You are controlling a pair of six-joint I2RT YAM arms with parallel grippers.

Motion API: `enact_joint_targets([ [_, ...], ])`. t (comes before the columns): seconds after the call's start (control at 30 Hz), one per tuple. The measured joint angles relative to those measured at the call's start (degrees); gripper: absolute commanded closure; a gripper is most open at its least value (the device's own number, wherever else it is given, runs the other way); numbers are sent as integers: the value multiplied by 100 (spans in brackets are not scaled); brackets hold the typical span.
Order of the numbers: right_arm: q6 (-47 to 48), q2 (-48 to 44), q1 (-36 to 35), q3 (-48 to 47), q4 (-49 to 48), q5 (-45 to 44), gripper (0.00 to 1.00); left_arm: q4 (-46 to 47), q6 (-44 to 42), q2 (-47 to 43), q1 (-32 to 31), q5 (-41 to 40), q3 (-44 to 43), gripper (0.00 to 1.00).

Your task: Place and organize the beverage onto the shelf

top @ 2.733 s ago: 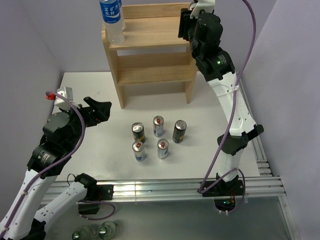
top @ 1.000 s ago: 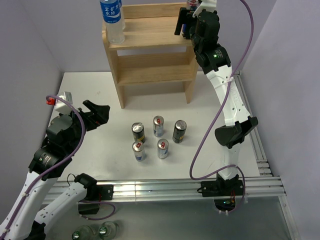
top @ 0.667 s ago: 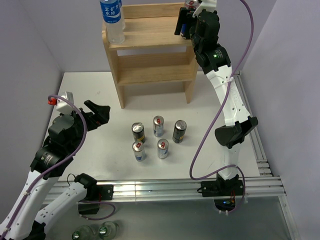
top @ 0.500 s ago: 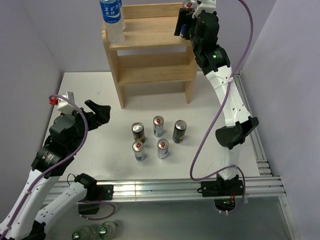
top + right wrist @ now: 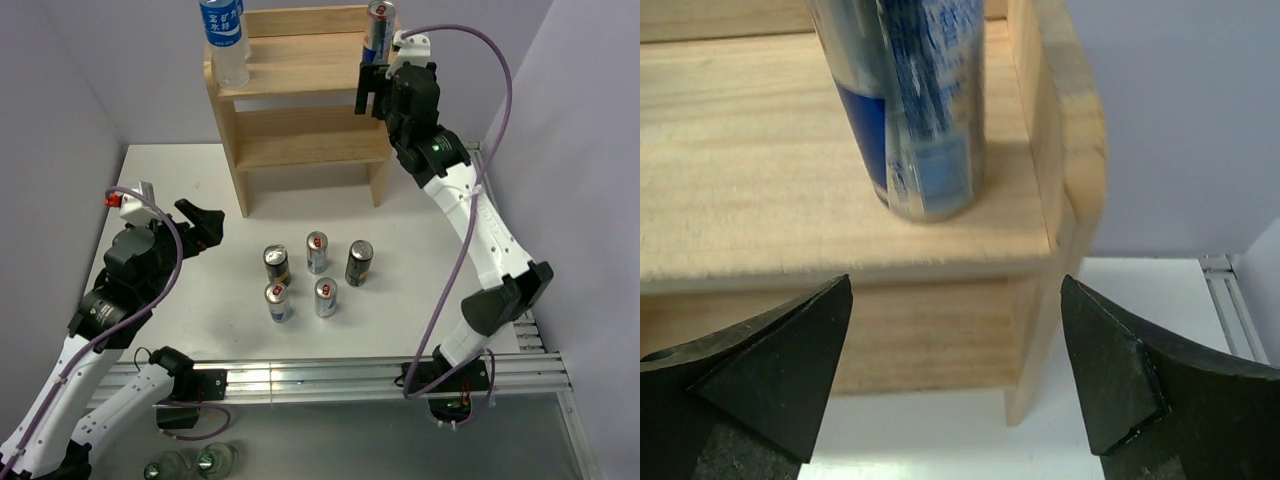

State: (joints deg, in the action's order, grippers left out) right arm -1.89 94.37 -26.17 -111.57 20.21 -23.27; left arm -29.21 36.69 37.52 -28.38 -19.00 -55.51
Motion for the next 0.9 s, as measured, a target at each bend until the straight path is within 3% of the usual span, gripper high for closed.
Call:
enact_joint_targets([
  [0.27,-229,-1749,-691,1982,-136,-496,6,98,-116,63,0,127,2,1],
  [0.57,-1770,-4103,-1847,4874,2,-758,0,157,-210,195,0,315,2,1],
  [0.9,-3329,-4439,-2190,7012,160,-529,0,151,-258,330,0,564,2,1],
])
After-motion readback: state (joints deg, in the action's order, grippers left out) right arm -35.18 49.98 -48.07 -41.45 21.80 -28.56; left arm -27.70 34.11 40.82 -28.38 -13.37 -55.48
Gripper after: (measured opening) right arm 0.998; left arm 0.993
